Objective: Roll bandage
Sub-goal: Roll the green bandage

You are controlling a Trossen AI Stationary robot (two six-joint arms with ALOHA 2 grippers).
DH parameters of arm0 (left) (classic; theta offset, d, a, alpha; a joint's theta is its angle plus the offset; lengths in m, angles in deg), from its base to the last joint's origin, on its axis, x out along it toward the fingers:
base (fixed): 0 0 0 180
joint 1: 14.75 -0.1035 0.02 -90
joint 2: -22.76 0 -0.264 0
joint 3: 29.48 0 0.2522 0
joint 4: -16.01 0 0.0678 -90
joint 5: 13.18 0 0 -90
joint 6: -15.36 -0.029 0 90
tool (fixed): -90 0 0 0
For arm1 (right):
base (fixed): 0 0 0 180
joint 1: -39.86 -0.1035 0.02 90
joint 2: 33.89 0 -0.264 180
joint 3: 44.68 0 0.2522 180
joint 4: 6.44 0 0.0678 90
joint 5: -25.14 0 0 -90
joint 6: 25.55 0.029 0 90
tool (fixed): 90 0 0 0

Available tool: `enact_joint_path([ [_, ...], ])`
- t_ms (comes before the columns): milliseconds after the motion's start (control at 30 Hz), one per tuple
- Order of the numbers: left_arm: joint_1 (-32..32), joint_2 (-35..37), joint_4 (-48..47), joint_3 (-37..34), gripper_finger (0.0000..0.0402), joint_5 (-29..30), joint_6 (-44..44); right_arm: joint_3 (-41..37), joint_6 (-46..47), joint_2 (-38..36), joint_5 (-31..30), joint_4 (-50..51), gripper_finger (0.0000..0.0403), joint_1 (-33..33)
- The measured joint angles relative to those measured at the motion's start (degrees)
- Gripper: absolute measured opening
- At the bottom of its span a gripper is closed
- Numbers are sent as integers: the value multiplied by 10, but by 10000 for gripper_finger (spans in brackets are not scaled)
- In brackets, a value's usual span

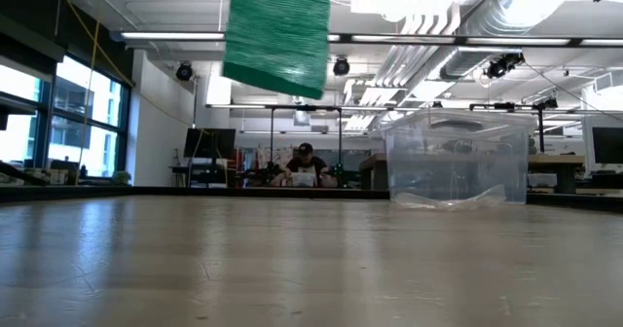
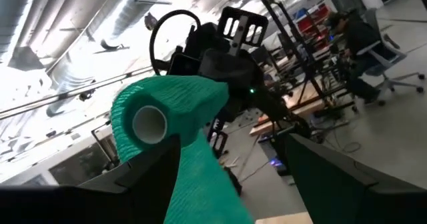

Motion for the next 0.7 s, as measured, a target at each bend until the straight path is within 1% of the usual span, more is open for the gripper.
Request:
enact_joint_path([
  [267,2,0,11,0,268,-1,-29,0,0,0,4,0,8,0],
  [533,7,0,17,0,268,5,-30,0,-6,0,15,1,8,0],
  [700,-1,0,27,0,268,-21,-25,0,-6,0,15,1,8,0],
])
